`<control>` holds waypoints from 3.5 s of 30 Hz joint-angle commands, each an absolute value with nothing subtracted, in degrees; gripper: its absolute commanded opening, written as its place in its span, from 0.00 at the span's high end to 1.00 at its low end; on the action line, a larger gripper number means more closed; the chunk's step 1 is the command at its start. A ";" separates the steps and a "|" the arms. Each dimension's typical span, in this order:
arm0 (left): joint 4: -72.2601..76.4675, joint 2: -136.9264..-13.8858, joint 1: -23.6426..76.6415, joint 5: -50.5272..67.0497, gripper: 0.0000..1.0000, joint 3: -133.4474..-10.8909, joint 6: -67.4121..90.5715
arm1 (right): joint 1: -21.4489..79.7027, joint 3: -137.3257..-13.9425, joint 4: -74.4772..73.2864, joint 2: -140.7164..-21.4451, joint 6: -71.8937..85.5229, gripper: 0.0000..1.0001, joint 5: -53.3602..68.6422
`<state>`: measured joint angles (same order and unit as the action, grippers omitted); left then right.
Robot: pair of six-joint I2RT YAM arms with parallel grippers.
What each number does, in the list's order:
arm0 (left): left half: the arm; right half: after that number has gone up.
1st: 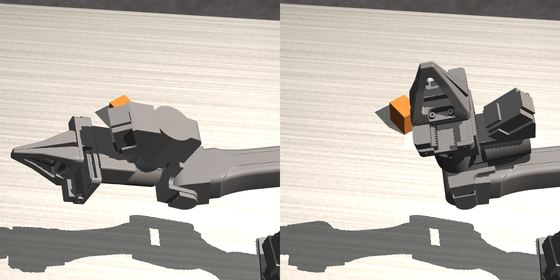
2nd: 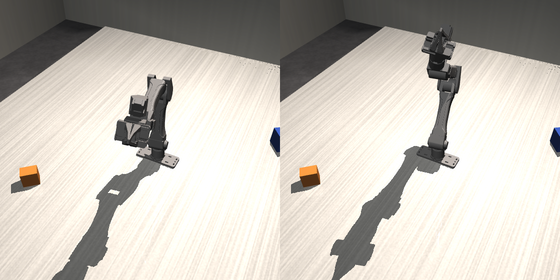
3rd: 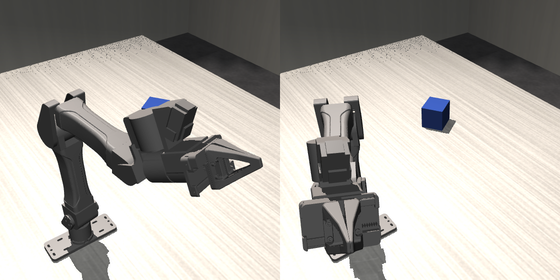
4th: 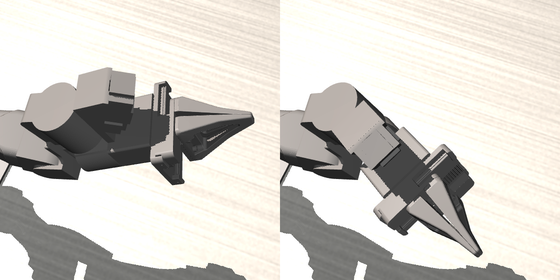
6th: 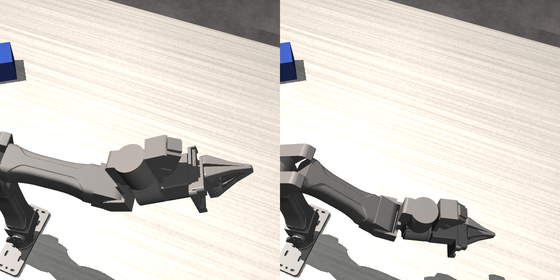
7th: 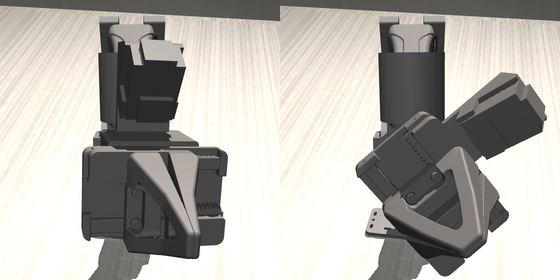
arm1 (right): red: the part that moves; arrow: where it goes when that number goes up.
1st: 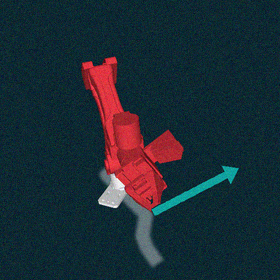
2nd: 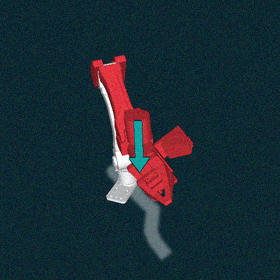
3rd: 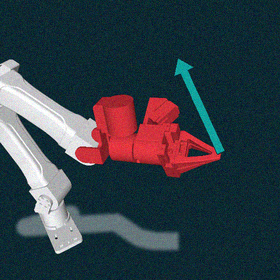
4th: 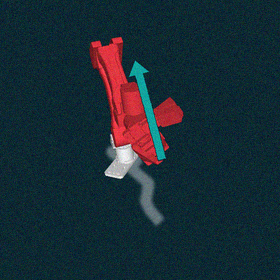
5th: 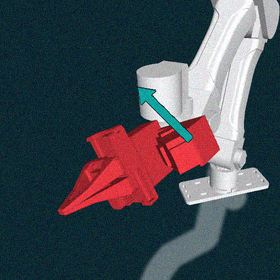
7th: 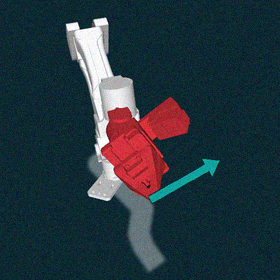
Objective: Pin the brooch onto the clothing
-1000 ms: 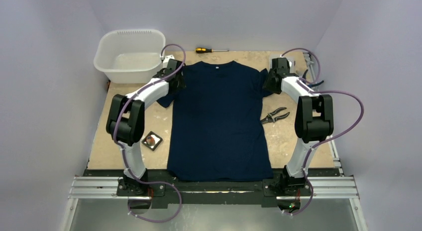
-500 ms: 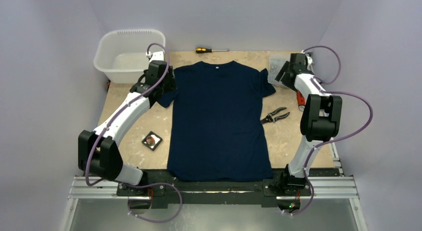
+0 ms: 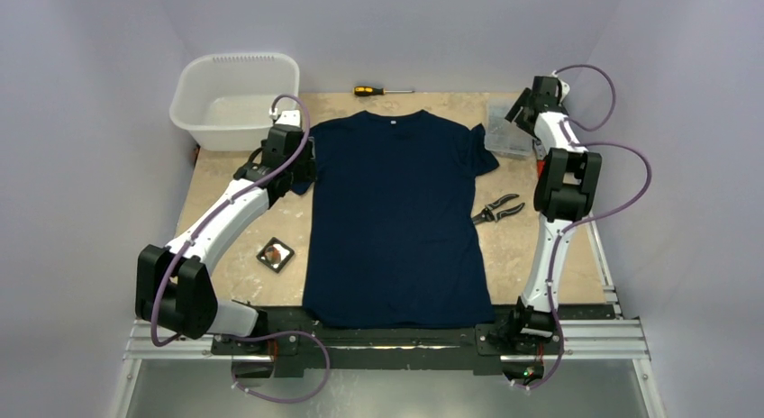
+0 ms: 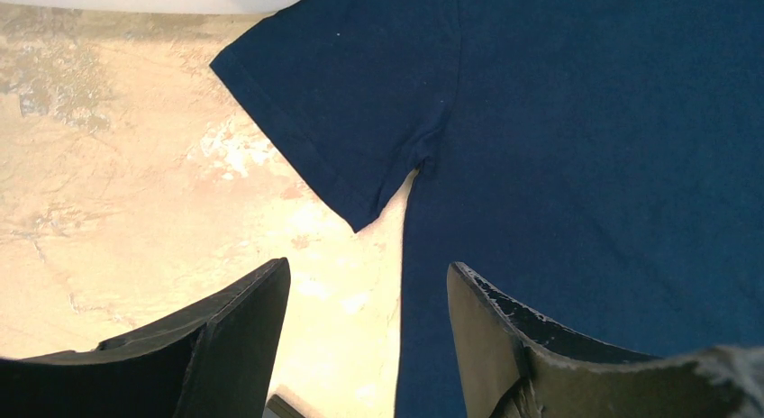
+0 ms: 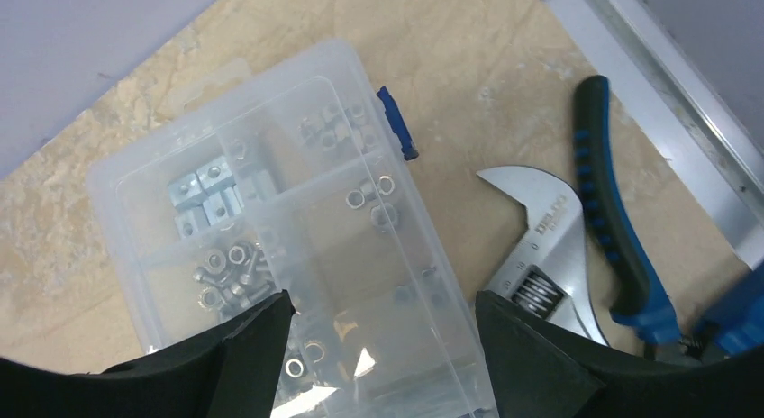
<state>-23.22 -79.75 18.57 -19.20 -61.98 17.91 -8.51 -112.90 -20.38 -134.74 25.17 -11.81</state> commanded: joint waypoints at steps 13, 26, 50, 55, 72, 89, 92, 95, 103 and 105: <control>-20.57 -80.76 18.81 -18.50 0.36 -62.45 16.17 | -7.82 -134.84 -17.54 -148.43 21.62 0.27 4.79; -20.39 -78.73 18.81 -17.33 0.36 -62.00 16.43 | -6.86 -102.99 -8.43 -116.32 17.96 0.23 -0.22; -20.04 -77.17 18.81 -17.05 0.36 -61.17 16.52 | -3.93 -91.44 -12.15 -121.39 6.55 0.38 18.15; -19.95 -77.32 18.81 -17.05 0.36 -61.17 16.44 | -2.47 -93.19 -12.75 -122.99 5.25 0.37 13.70; -19.78 -77.83 18.81 -17.14 0.37 -61.26 16.30 | -1.85 -95.57 -10.26 -124.74 7.47 0.48 8.09; -19.95 -77.87 18.79 -16.96 0.37 -61.39 16.17 | -1.78 -96.76 -11.10 -127.78 7.30 0.50 7.87; -19.95 -77.78 18.81 -17.05 0.37 -61.36 16.22 | -1.76 -97.19 -11.17 -128.10 7.33 0.64 8.43; -19.95 -77.73 18.81 -17.05 0.37 -61.43 16.10 | -1.78 -97.29 -11.20 -127.45 7.35 0.85 8.95; -20.01 -77.28 18.81 -17.14 0.37 -61.44 16.00 | -1.76 -97.11 -11.83 -122.73 8.49 1.00 11.58; -19.97 -77.11 18.81 -17.14 0.37 -61.45 16.00 | -1.61 -97.57 -12.55 -121.34 8.78 1.00 11.86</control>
